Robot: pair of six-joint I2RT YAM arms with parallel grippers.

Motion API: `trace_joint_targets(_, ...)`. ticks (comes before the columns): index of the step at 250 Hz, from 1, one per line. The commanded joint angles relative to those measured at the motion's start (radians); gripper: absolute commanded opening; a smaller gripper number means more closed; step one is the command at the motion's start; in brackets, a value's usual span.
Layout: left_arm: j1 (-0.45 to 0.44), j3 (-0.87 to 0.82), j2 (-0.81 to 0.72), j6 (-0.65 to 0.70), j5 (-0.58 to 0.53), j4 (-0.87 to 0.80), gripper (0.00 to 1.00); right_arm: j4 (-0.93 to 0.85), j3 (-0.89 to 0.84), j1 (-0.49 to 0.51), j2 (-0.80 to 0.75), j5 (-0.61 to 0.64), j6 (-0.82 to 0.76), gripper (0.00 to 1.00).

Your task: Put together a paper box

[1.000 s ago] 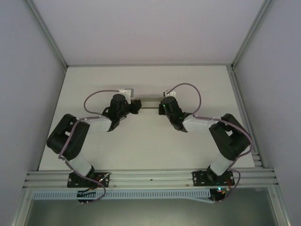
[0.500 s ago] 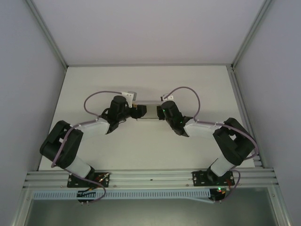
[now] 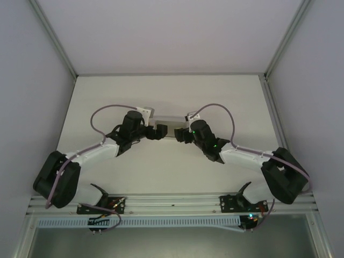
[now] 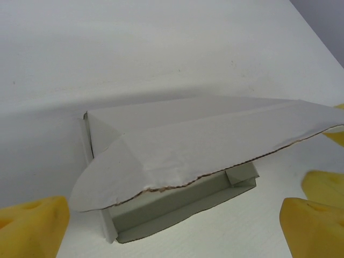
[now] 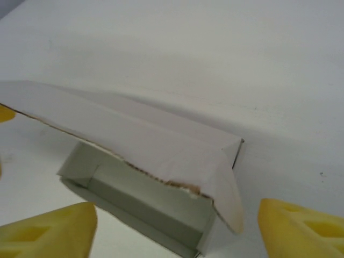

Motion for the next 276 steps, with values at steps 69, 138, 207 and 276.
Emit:
trace_joint_targets(69, 0.002, 0.218, -0.093, 0.037, -0.120, -0.249, 1.00, -0.158, 0.099, 0.005, -0.169, 0.091, -0.001, 1.00)
trace_joint_targets(138, 0.119, 0.438, 0.198, -0.005, -0.039, -0.317, 1.00, -0.365, 0.415, -0.102, 0.115, 0.086, 0.087, 1.00)
trace_joint_targets(207, 0.164, 0.405, 0.324, 0.036, 0.150, -0.261, 1.00, -0.411, 0.453, -0.182, 0.291, -0.052, 0.146, 1.00)
trace_joint_targets(276, 0.188, 0.258, 0.370, 0.001, 0.345, -0.130, 0.83, -0.266, 0.268, -0.181, 0.279, -0.139, 0.186, 0.98)
